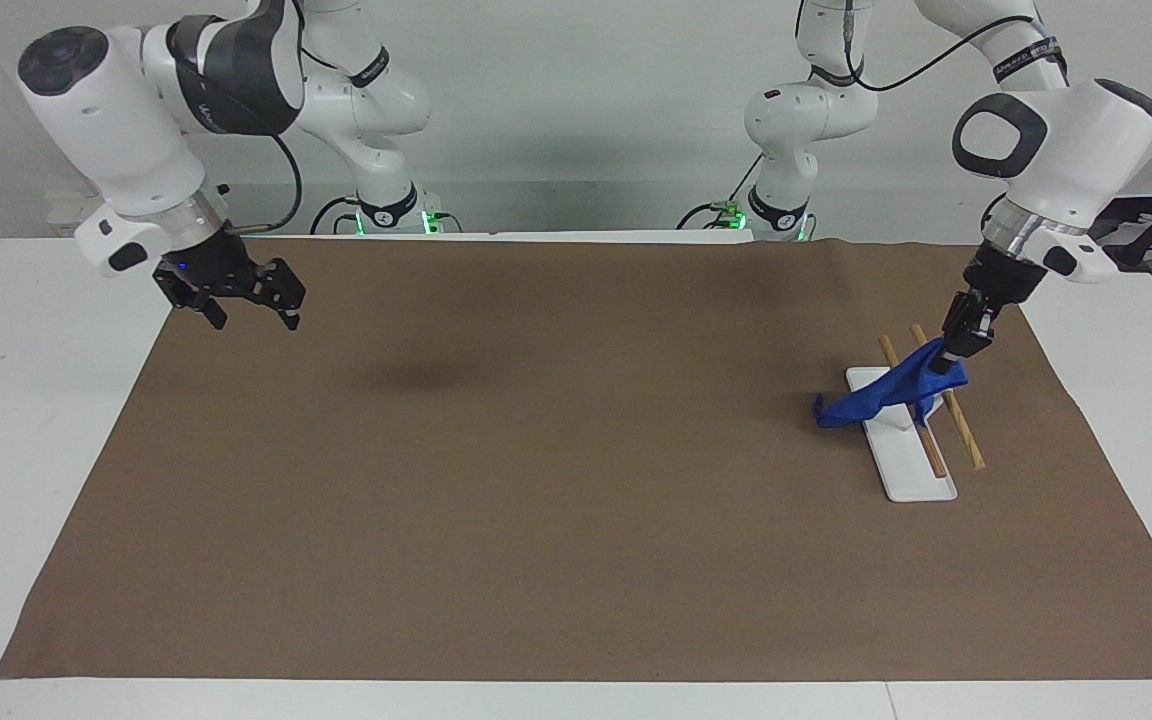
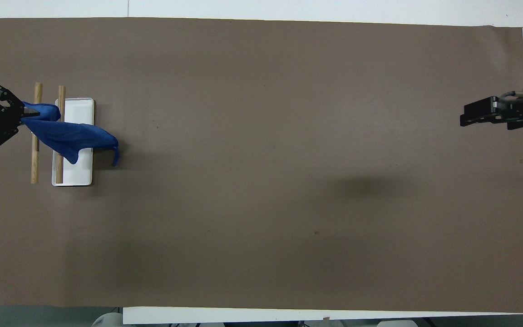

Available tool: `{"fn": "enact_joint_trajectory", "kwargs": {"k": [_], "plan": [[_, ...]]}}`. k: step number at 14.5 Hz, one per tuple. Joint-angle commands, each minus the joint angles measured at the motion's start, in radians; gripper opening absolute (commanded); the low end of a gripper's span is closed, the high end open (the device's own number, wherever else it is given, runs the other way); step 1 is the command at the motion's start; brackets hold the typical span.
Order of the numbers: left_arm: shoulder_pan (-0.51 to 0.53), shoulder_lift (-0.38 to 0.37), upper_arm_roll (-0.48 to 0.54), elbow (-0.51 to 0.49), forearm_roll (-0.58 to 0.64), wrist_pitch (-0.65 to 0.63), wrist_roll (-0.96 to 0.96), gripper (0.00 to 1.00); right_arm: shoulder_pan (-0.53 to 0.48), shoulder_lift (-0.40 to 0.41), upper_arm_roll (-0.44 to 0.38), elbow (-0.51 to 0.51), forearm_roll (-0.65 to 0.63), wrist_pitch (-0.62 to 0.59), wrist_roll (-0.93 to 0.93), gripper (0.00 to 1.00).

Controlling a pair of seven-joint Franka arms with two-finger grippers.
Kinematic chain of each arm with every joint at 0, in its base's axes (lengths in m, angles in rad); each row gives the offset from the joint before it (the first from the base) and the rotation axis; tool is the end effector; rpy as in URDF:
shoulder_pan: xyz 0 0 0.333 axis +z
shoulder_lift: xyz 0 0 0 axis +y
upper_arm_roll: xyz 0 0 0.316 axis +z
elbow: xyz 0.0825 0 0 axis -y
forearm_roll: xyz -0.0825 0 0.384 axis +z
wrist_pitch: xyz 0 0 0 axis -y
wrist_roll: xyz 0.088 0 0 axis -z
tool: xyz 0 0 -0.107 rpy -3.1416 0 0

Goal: Right arm passes towel to left arm to hang
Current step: 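Drape the towel over the wooden rods and open the left gripper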

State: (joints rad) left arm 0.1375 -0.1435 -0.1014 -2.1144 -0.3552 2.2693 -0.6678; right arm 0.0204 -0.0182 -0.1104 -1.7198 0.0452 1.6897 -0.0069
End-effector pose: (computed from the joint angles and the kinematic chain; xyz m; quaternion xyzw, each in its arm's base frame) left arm 0.5386 0.0086 0.5085 0.8831 0.4220 0.0949 0.1820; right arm 0.5531 -0.0460 0.5742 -0.9987 0.0443 0.0049 0.0237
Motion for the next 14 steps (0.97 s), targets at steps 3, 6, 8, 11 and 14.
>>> {"fn": "enact_joint_trajectory", "kwargs": {"k": [3, 6, 8, 11, 14], "plan": [[0.017, 0.082, 0.0, 0.145, -0.013, -0.001, 0.099, 0.0, 0.015, 0.009, -0.025, 0.064, -0.018, -0.039, -0.044, 1.0], [0.042, 0.101, 0.002, 0.178, -0.001, 0.001, 0.105, 0.0, 0.006, 0.038, -0.031, 0.133, -0.018, -0.079, -0.154, 1.0], [0.068, 0.102, 0.0, 0.179, -0.001, 0.004, 0.141, 0.0, 0.01, 0.037, -0.049, 0.144, -0.018, -0.123, -0.159, 1.0], [0.099, 0.102, 0.0, 0.169, -0.002, 0.01, 0.171, 0.0, 0.009, 0.035, -0.049, 0.146, -0.018, -0.145, -0.156, 1.0], [0.105, 0.098, 0.008, 0.142, -0.001, 0.01, 0.174, 0.0, 0.009, 0.034, -0.049, 0.146, -0.018, -0.145, -0.156, 1.0]]}}
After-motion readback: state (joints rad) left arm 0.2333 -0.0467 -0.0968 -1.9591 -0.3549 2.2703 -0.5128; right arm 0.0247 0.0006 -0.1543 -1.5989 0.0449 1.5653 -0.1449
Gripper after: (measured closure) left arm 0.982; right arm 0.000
